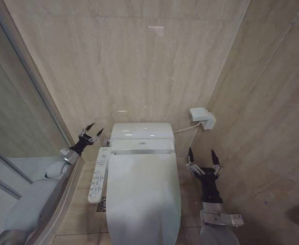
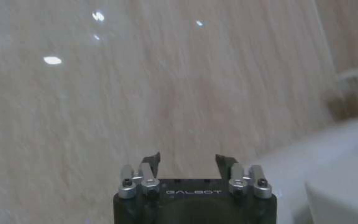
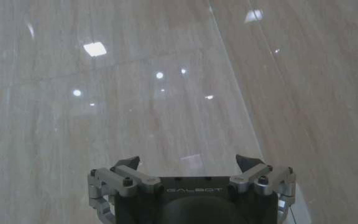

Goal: Open the toilet lid, clean the toilet bowl with a toilet brush, close the toilet lid, and flush.

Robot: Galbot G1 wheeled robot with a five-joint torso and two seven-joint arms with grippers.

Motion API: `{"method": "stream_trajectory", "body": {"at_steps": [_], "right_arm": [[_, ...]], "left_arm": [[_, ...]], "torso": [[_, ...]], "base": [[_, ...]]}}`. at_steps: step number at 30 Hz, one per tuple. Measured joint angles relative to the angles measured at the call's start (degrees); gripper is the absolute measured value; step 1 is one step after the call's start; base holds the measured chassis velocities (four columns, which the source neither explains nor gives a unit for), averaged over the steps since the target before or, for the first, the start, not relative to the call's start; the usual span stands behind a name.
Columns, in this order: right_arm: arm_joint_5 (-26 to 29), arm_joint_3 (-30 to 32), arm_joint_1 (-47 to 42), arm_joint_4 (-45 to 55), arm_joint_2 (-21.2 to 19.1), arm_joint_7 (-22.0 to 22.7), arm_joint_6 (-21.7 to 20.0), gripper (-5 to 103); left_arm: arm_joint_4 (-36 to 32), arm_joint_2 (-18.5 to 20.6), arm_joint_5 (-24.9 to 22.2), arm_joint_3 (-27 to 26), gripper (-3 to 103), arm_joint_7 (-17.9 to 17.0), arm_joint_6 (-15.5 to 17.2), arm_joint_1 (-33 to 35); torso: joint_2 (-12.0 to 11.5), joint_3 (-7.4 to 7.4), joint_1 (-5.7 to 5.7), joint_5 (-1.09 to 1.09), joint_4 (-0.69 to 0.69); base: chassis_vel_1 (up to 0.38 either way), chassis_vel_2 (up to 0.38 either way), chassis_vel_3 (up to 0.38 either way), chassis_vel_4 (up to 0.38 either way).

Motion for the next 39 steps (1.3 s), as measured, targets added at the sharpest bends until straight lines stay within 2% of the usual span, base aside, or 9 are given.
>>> {"method": "stream_trajectory", "body": {"at_steps": [1, 2, 4, 9, 10, 13, 16, 17, 39], "right_arm": [[0.0, 0.0, 0.0, 0.0, 0.1, 0.0, 0.0, 100], [0.0, 0.0, 0.1, 0.0, 0.2, 0.0, 0.1, 100], [0.0, -0.7, 0.2, -0.2, 0.6, 0.0, 0.1, 100], [-0.3, -1.5, 0.4, -0.5, 1.1, 0.0, 0.2, 100], [-0.3, -1.6, 0.4, -0.6, 1.2, 0.0, 0.3, 100], [-0.4, -1.7, 0.3, -0.6, 1.3, 0.0, 0.4, 100], [-0.4, -1.7, 0.4, -0.6, 1.3, 0.0, 0.4, 100], [-0.5, -1.7, 0.4, -0.6, 1.4, 0.0, 0.4, 100], [-0.6, -2.1, 1.4, -1.3, 1.4, 0.0, 0.4, 100]], "left_arm": [[2.6, -0.3, 0.9, 0.7, 79, 2.0, -0.8, -1.6], [4.7, -0.6, 1.8, 1.2, 52, 3.4, -1.5, -2.9], [8.7, -1.0, 5.4, 1.9, 52, 6.8, -3.3, -6.0], [11.2, -0.5, 8.1, 3.4, 52, 10.6, -3.9, -8.4], [11.6, -0.4, 8.4, 3.9, 25, 11.4, -3.9, -8.8], [13.4, -0.4, 10.0, 4.7, 25, 14.1, -4.1, -10.6], [14.7, -0.5, 11.0, 4.9, 25, 14.8, -4.2, -11.3], [15.3, -0.5, 11.4, 5.1, 2, 14.9, -4.2, -11.6], [21.0, -1.5, 16.8, 9.3, 0, 14.7, -4.4, -13.5]], "torso": [[0.0, 0.00, 0.00, 0.00, -0.01], [0.0, 0.00, 0.00, -0.01, -0.01], [0.0, 0.00, 0.00, 0.00, -0.06], [0.0, 0.00, 0.00, 0.00, -0.02], [0.0, 0.00, 0.00, 0.00, -0.01], [0.0, 0.00, 0.00, 0.00, -0.03], [0.0, 0.00, 0.00, 0.00, -0.04], [0.0, 0.00, 0.00, 0.00, -0.04], [0.0, -0.01, 0.00, 0.01, -0.03]], "base": [[0.000, 0.000, 0.000, 0.000], [0.000, 0.000, 0.000, 0.000], [0.000, 0.000, 0.000, 0.000], [0.000, 0.000, 0.000, 0.000], [0.000, 0.000, 0.000, 0.000], [0.000, 0.000, 0.000, 0.000], [0.000, 0.000, 0.000, 0.000], [0.000, 0.000, 0.000, 0.000], [0.000, 0.000, 0.000, 0.000]]}}
